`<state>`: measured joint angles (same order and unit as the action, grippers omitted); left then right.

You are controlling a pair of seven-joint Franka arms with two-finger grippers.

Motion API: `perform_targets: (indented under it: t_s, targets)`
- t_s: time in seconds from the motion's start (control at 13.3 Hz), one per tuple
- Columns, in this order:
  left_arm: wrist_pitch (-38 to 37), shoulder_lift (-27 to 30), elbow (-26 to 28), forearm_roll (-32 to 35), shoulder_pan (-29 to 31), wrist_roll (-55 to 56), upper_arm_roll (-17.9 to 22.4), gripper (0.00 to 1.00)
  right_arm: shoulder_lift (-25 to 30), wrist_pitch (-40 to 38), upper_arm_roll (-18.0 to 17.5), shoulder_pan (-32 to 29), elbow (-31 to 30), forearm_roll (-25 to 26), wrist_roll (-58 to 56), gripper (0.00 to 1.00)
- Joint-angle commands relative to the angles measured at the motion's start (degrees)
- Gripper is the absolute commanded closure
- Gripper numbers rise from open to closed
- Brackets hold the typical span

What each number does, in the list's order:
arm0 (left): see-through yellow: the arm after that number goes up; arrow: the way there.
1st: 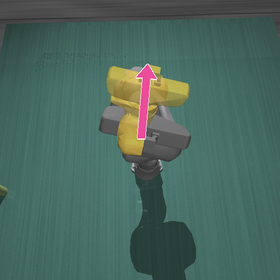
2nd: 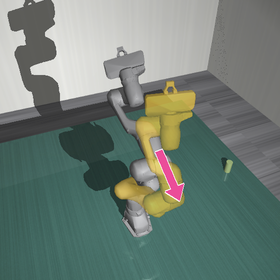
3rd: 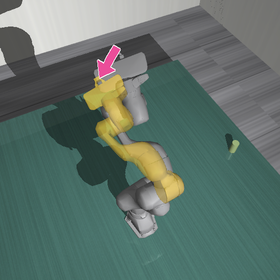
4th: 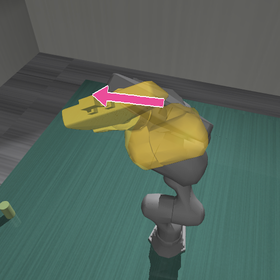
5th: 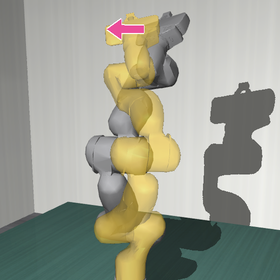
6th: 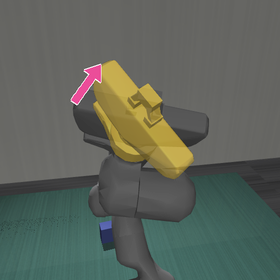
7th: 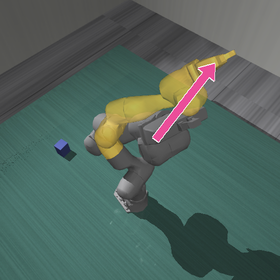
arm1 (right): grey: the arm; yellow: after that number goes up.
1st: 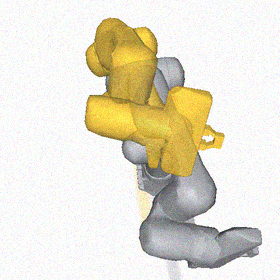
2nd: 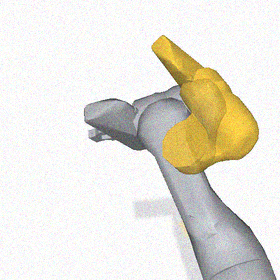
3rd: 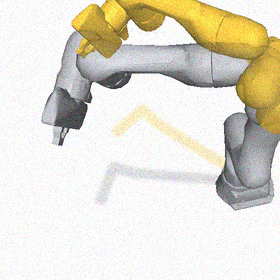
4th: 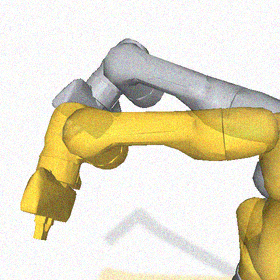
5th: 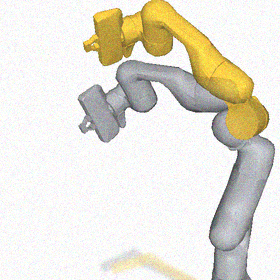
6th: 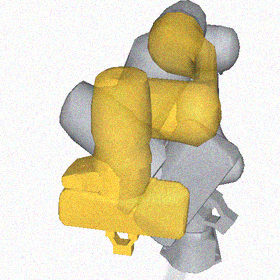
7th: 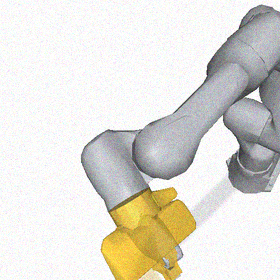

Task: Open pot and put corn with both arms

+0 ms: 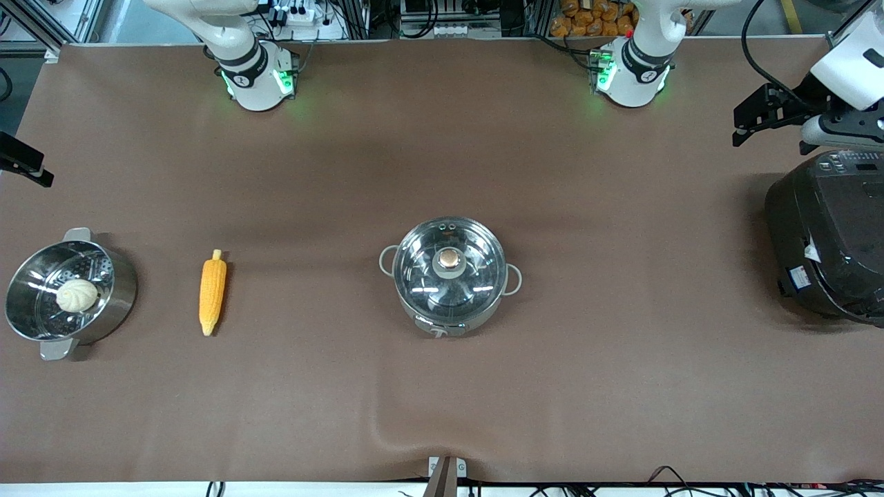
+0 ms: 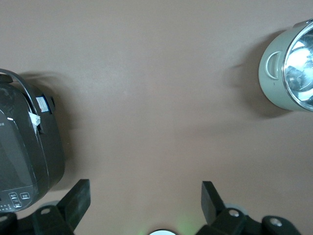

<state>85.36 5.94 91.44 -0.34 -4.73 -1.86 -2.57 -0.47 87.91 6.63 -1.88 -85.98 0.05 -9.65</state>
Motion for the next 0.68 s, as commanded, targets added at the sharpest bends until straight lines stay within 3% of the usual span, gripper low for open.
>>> perform_targets:
  t_s: [0.0, 0.15, 0.3, 0.6]
  targets:
    - [-0.98, -0.23, -0.74, -0.8, 0.24, -0.59, 0.37, 0.0, 0.56, -1.67, -0.13, -0.14, 0.02, -0.84, 0.68, 0.0]
    - [-0.98, -0.58, -0.92, -0.71, -0.45, -0.07, 0.38, 0.0, 0.38, -3.18, -0.13, -0.14, 0.02, -0.75, 2.08, 0.0]
    - [-1.24, -4.42, -7.03, -0.45, -0.54, -0.07, 0.38, 0.0, 0.38, -3.36, -0.13, 0.04, 0.02, -0.75, 2.88, 0.0]
    - [-4.23, -13.12, -12.07, 0.52, -4.4, 6.77, -0.85, 0.0, 0.38, -2.92, -0.13, -0.23, -0.85, -0.84, 2.97, 0.0]
